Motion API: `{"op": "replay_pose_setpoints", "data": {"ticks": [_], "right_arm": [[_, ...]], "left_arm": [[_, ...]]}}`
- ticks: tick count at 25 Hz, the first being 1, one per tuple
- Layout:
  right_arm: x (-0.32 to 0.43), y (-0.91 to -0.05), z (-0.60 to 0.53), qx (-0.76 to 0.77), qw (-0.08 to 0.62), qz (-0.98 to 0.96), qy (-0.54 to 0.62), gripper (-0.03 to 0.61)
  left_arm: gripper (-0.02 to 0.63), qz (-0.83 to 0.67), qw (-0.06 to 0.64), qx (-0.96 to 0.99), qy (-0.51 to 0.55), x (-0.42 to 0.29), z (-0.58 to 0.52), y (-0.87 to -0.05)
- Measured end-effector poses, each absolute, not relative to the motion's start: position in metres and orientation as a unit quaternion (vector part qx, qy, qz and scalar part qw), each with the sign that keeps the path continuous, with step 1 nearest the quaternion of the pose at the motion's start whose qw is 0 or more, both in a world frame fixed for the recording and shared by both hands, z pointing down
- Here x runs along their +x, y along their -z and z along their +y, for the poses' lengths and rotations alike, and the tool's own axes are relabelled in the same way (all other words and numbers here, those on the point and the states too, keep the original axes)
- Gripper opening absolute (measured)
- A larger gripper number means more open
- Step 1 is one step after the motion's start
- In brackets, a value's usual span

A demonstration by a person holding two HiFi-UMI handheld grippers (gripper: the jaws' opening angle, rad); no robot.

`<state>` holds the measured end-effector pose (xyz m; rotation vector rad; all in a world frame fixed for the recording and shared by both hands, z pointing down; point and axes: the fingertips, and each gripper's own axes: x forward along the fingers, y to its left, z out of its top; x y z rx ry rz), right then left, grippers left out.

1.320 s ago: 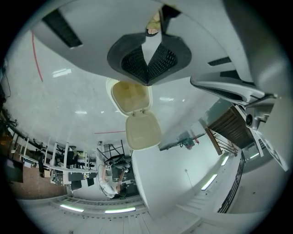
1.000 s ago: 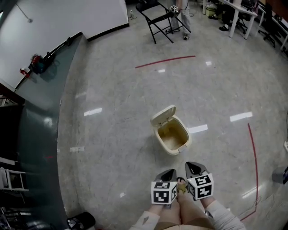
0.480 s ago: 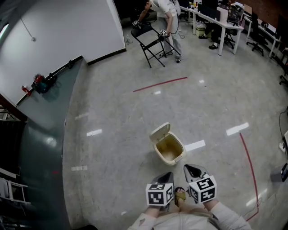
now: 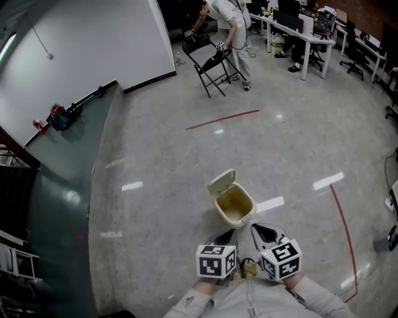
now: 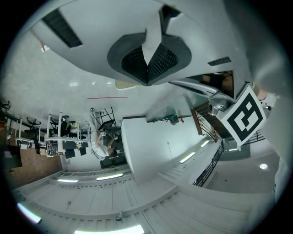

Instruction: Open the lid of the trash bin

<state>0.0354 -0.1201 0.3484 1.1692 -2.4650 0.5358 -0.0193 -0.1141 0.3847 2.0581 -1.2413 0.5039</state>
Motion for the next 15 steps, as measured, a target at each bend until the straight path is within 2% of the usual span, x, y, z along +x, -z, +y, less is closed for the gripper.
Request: {"op": "replay_pose_setpoints", "data": {"ticks": [15], "right_arm": [[0.030, -0.343, -0.133, 0.397, 0.184, -0.882, -0.174, 0.003]], "left_arm": [[0.005, -0.478, 0.320, 0.799, -0.178, -0.013, -0.132, -0.370]]}}
